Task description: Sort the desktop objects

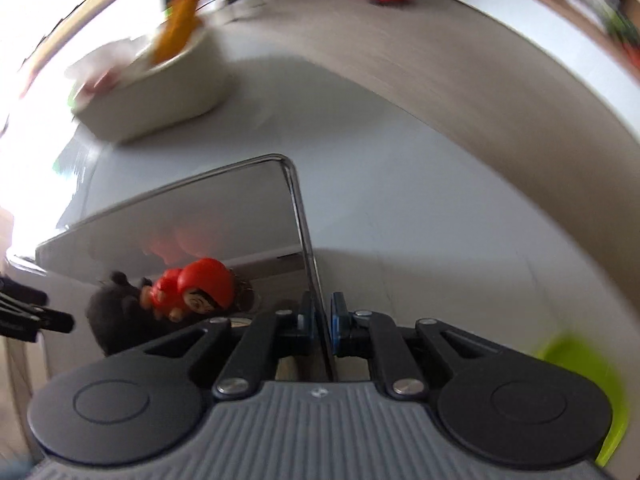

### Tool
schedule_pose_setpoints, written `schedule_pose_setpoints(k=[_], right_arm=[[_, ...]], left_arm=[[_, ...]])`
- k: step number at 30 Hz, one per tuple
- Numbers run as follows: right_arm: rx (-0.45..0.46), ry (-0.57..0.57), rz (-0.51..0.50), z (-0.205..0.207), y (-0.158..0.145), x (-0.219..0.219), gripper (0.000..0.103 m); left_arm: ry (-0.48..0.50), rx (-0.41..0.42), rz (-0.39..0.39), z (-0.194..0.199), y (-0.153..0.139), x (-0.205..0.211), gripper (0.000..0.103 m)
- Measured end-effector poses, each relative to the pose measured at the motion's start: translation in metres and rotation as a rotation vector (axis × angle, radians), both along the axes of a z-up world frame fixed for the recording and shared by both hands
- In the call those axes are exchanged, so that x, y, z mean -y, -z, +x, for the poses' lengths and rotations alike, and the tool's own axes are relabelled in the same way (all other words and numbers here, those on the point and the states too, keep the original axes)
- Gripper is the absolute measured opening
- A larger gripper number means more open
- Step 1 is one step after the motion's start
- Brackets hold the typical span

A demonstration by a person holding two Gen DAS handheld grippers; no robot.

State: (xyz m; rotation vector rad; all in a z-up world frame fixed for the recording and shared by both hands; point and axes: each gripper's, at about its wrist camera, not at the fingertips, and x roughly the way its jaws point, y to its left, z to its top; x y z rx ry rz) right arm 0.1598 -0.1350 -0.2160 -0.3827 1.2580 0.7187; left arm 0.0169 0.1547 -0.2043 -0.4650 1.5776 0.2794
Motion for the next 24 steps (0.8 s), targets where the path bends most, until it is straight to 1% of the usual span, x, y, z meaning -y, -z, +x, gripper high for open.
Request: schedule_pose_setpoints(k=[4,7,10,12,15,18,20,22,23,24], right_arm=[[-0.046,0.248,0.040,-0.001,0.002,0.045,0.008],[-0.062,0.428,0.063,-0.013,0.004,0.077,0.008],[-0.078,0.578,0.089,-0.033,0.005,0.101,0.008],[-0.088,0.649,0.100,-0.047,0.006,0.112,0.008],[-0.091,0.710,0.114,-0.067,0.008,0.120,0.008],[-0.060,0.728,0.102,-0.079,0.007,0.119,0.007],[-0.056,0.741,0.095,-0.080,0.006,0.118,0.007],[-0.057,0.738,0.080,-0.079,0.006,0.115,0.007],[-0.052,0.733,0.072,-0.079,0.004,0.112,0.009],[-0.040,0.733,0.064,-0.079,-0.001,0.112,0.012]], left_arm=[[0.102,0.070,0.017,0.052,-0.002,-0.002,0.055],[0.187,0.129,0.036,0.091,-0.004,0.005,0.055],[0.292,0.183,0.070,0.121,-0.009,0.019,0.055],[0.357,0.199,0.084,0.134,-0.008,0.027,0.055],[0.441,0.198,0.103,0.141,-0.008,0.036,0.055],[0.501,0.193,0.109,0.137,-0.009,0.039,0.055],[0.536,0.191,0.109,0.133,-0.009,0.036,0.055],[0.566,0.183,0.107,0.129,-0.008,0.033,0.057],[0.573,0.181,0.107,0.127,-0.009,0.031,0.059],[0.579,0.180,0.107,0.125,-0.010,0.029,0.064]])
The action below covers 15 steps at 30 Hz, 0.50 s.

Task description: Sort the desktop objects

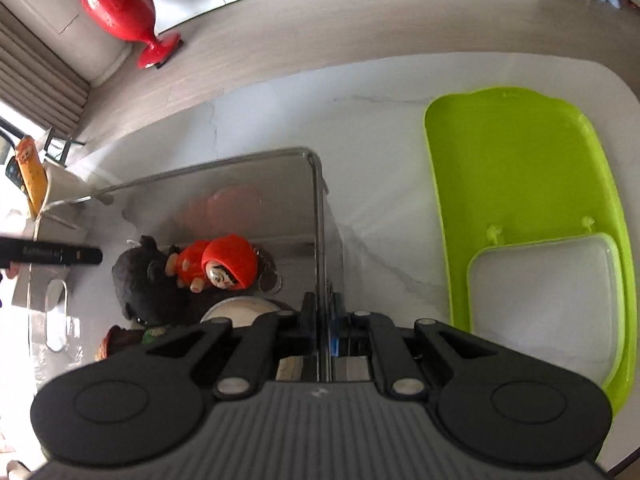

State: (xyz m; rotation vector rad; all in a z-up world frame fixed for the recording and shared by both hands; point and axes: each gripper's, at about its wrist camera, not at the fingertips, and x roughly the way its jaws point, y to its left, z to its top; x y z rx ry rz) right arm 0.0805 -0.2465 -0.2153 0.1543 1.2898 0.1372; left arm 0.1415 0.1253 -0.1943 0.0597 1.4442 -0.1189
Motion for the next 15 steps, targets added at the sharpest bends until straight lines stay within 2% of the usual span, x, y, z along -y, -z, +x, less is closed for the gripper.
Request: schedule_pose_setpoints(k=[2,3,8,10,11,12,13,15], right_arm=[[0.028,-0.012,-0.029,0.001,-0.013,-0.001,0.028],[0.053,-0.014,-0.048,-0.002,-0.021,0.000,0.029],[0.188,0.009,-0.099,-0.014,-0.067,0.004,0.029],[0.234,0.002,-0.052,-0.017,-0.085,-0.001,0.033],[0.248,-0.005,-0.020,-0.018,-0.092,-0.004,0.042],[0.227,-0.023,0.045,-0.017,-0.093,-0.011,0.048],[0.197,-0.043,0.112,-0.016,-0.092,-0.019,0.060],[0.055,-0.080,0.282,-0.009,-0.067,-0.043,0.063]], left_arm=[[0.012,-0.003,0.003,-0.004,-0.002,-0.004,0.067],[0.014,-0.006,0.000,-0.006,-0.005,-0.007,0.072],[-0.033,-0.027,-0.032,-0.024,-0.027,-0.034,0.079],[-0.107,-0.067,-0.119,-0.033,-0.038,-0.053,0.083],[-0.144,-0.087,-0.192,-0.037,-0.042,-0.062,0.087],[-0.178,-0.109,-0.251,-0.041,-0.044,-0.068,0.091],[-0.212,-0.132,-0.306,-0.045,-0.046,-0.074,0.092],[-0.275,-0.173,-0.395,-0.052,-0.048,-0.082,0.092]])
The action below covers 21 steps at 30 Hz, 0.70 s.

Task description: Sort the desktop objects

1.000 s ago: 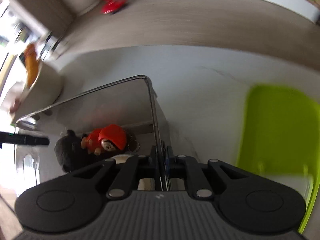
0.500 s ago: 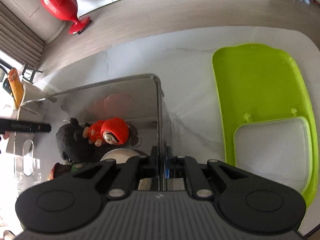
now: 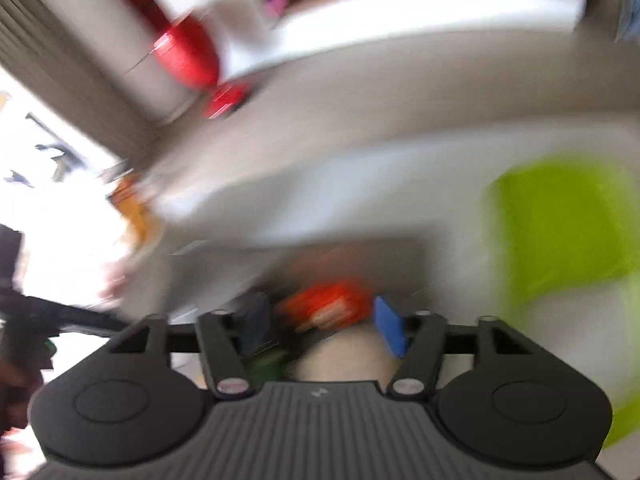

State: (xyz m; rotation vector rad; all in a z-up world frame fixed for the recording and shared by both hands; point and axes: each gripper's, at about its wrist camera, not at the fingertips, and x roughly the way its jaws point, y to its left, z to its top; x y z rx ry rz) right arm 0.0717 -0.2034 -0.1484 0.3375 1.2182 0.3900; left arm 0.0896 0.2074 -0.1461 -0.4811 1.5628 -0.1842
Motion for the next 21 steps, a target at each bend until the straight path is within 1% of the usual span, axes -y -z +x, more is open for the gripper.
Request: schedule_pose_setpoints(k=[1,2,3,5,6,7,8,10,12,13,14,15,16,18,19,21], right_arm=[[-0.062,-0.022,0.049,0.003,0.016,-0.013,0.063],[-0.110,-0.051,0.063,0.005,0.031,-0.027,0.062],[-0.145,-0.079,0.057,0.009,0.047,-0.042,0.060],[-0.173,-0.088,0.030,0.017,0.071,-0.061,0.060],[-0.178,-0.093,0.016,0.021,0.081,-0.070,0.060],[-0.160,-0.097,-0.007,0.025,0.087,-0.077,0.062],[-0.143,-0.106,-0.030,0.029,0.094,-0.084,0.068],[-0.126,-0.154,-0.080,0.036,0.111,-0.101,0.074],[-0.127,-0.167,-0.134,0.042,0.129,-0.113,0.072],[-0.137,-0.157,-0.142,0.044,0.138,-0.116,0.065],[-0.176,-0.113,-0.079,0.047,0.146,-0.113,0.056],[-0.215,-0.069,-0.016,0.049,0.154,-0.109,0.052],[-0.248,-0.027,0.045,0.050,0.160,-0.105,0.052],[-0.275,0.035,0.152,0.047,0.163,-0.101,0.051],[-0.283,0.056,0.184,0.046,0.163,-0.100,0.051],[-0.261,0.018,0.093,0.044,0.156,-0.105,0.056]], left_arm=[[-0.015,-0.015,-0.021,-0.003,-0.001,-0.001,0.093],[-0.023,-0.029,-0.040,-0.005,-0.001,-0.003,0.093],[-0.029,-0.049,-0.057,-0.009,-0.001,-0.003,0.093],[-0.005,-0.067,-0.080,-0.016,-0.002,0.000,0.094],[0.013,-0.067,-0.085,-0.022,-0.003,0.002,0.094],[0.025,-0.067,-0.085,-0.027,-0.003,0.002,0.094],[0.033,-0.073,-0.086,-0.031,-0.003,0.002,0.094],[0.036,-0.092,-0.091,-0.037,0.003,0.002,0.095],[0.043,-0.112,-0.085,-0.040,0.009,0.004,0.095],[0.045,-0.115,-0.079,-0.041,0.010,0.002,0.095],[0.046,-0.115,-0.073,-0.043,0.010,0.001,0.095],[0.051,-0.113,-0.061,-0.044,0.010,0.001,0.095],[0.059,-0.111,-0.052,-0.044,0.010,0.002,0.095],[0.077,-0.106,-0.035,-0.043,0.011,0.004,0.096],[0.085,-0.107,-0.033,-0.043,0.012,0.006,0.096],[0.102,-0.114,-0.038,-0.041,0.014,0.012,0.096]])
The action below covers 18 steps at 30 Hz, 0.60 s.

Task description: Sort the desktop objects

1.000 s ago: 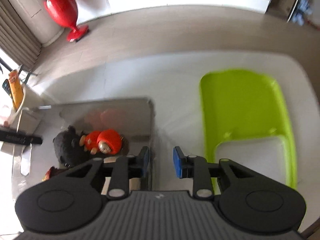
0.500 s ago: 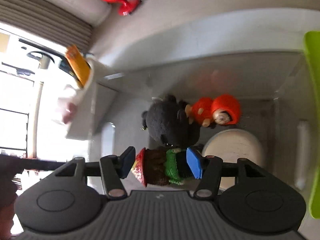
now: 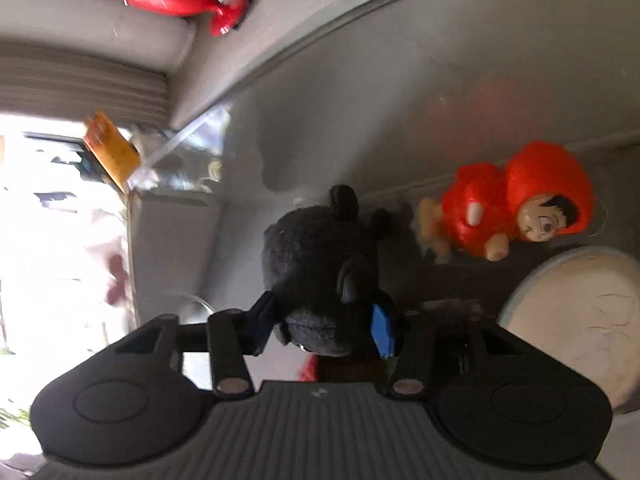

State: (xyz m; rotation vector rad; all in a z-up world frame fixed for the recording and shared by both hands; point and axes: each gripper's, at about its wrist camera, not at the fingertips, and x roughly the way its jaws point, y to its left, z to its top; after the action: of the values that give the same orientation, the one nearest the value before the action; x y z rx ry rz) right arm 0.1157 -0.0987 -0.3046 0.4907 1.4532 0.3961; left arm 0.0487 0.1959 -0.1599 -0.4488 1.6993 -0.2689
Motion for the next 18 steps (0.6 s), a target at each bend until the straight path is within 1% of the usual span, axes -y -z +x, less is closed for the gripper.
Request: schedule_pose_setpoints(k=[1,2,3,4,5,6,7,8,9,10,11,13,14,15,16,17,18], right_arm=[[0.018,-0.021,-0.046,-0.001,-0.005,-0.001,0.057],[0.061,-0.031,-0.101,-0.003,-0.015,0.002,0.061],[0.117,-0.031,-0.155,-0.007,-0.028,0.009,0.063],[0.179,-0.035,-0.217,-0.012,-0.042,0.016,0.069],[0.240,-0.056,-0.298,-0.016,-0.054,0.022,0.071],[0.293,-0.105,-0.400,-0.020,-0.062,0.026,0.071],[0.327,-0.163,-0.485,-0.022,-0.065,0.027,0.071],[0.357,-0.227,-0.554,-0.023,-0.063,0.026,0.070],[0.372,-0.289,-0.588,-0.021,-0.058,0.024,0.070],[0.382,-0.347,-0.614,-0.020,-0.053,0.023,0.067],[0.370,-0.383,-0.610,-0.015,-0.045,0.020,0.063],[0.325,-0.388,-0.590,-0.002,-0.029,0.015,0.058],[0.304,-0.383,-0.576,0.004,-0.022,0.013,0.059],[0.288,-0.354,-0.550,0.011,-0.018,0.014,0.061],[0.272,-0.325,-0.523,0.017,-0.014,0.014,0.076],[0.255,-0.299,-0.496,0.023,-0.010,0.015,0.083],[0.240,-0.283,-0.472,0.027,-0.006,0.015,0.085]], left_arm=[[0.011,-0.003,-0.004,0.001,0.000,0.003,0.096],[0.020,0.001,-0.009,0.001,-0.001,0.004,0.096],[0.027,0.009,-0.014,0.002,-0.002,0.006,0.097],[0.028,0.015,-0.017,0.003,-0.001,0.009,0.097],[0.027,0.015,-0.020,0.004,0.000,0.010,0.097],[0.025,0.015,-0.024,0.005,0.001,0.012,0.097],[0.022,0.013,-0.028,0.006,0.002,0.013,0.097],[0.019,0.011,-0.032,0.007,0.003,0.014,0.097],[0.017,0.007,-0.034,0.009,0.004,0.017,0.097],[0.020,0.004,-0.032,0.010,0.004,0.020,0.098],[0.034,0.005,-0.019,0.012,0.004,0.025,0.098],[0.069,0.008,0.009,0.014,0.005,0.034,0.098],[0.087,0.010,0.021,0.015,0.006,0.037,0.098],[0.107,0.018,0.035,0.015,0.005,0.040,0.098],[0.127,0.027,0.051,0.016,0.003,0.044,0.098],[0.145,0.042,0.071,0.017,0.001,0.046,0.098],[0.163,0.058,0.092,0.017,-0.001,0.049,0.098]])
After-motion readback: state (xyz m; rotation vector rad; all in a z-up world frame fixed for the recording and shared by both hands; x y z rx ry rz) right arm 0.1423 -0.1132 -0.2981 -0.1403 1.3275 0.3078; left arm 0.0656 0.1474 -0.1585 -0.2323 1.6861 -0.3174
